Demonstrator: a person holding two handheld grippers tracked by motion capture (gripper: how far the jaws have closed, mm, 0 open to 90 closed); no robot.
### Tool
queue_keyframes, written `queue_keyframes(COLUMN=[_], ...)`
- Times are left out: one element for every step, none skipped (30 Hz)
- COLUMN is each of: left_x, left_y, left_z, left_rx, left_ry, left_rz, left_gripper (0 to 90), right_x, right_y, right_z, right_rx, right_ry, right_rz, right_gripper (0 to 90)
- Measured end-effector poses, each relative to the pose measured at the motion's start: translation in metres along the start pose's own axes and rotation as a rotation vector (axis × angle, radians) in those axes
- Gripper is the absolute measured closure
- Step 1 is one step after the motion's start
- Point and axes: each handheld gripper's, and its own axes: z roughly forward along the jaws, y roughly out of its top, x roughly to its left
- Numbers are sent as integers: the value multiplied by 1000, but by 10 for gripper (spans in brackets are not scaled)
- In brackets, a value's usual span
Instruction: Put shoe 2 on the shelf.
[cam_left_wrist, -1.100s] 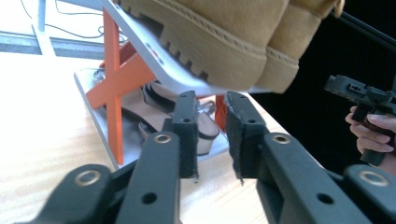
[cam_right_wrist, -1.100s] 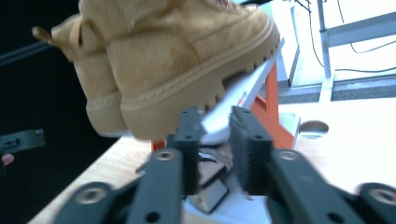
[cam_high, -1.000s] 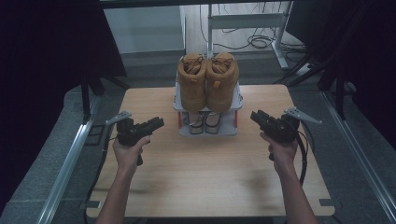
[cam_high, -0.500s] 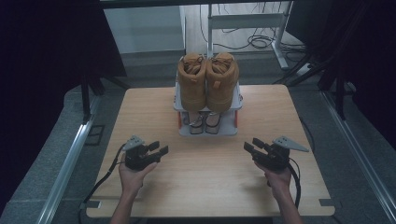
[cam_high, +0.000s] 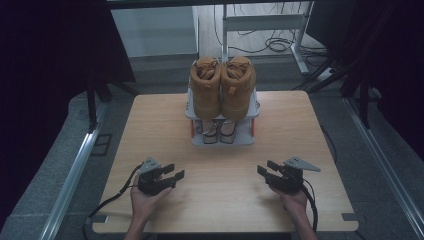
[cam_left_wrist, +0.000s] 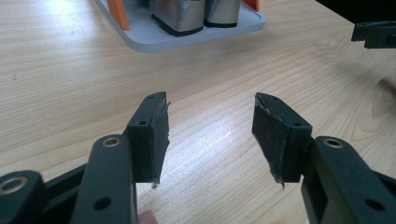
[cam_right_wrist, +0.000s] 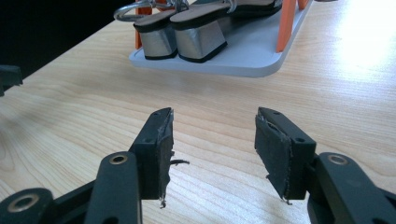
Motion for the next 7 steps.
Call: queue_keyframes(left_x=[0,0,0,0,0,0,0], left_y=[0,1,1,1,1,1,1], left_z=[-1,-2,-3,-4,-5,-4,-3], left_rx=[-5,-8,-11,-16,-18,-20,-20], left_ry=[-1,1,5,6,6,3,-3], left_rz=[-8,-7,-8,-9,-12,-14,-13], left_gripper=[460,459,457,455,451,451,451], right_x=[0,1,1,1,1,0,-1], right_y=[1,1,2,2,2,1,1], right_z=[0,-2,-3,-4,-6,-7,-8], right_rx=[-7,-11,-19,-21,-23,-26,-31], right_ry=[1,2,2,3,1,3,3], right_rz=[-2,-3,-5,-4,-5,-4,1], right_gripper=[467,464,458,452,448,445,445])
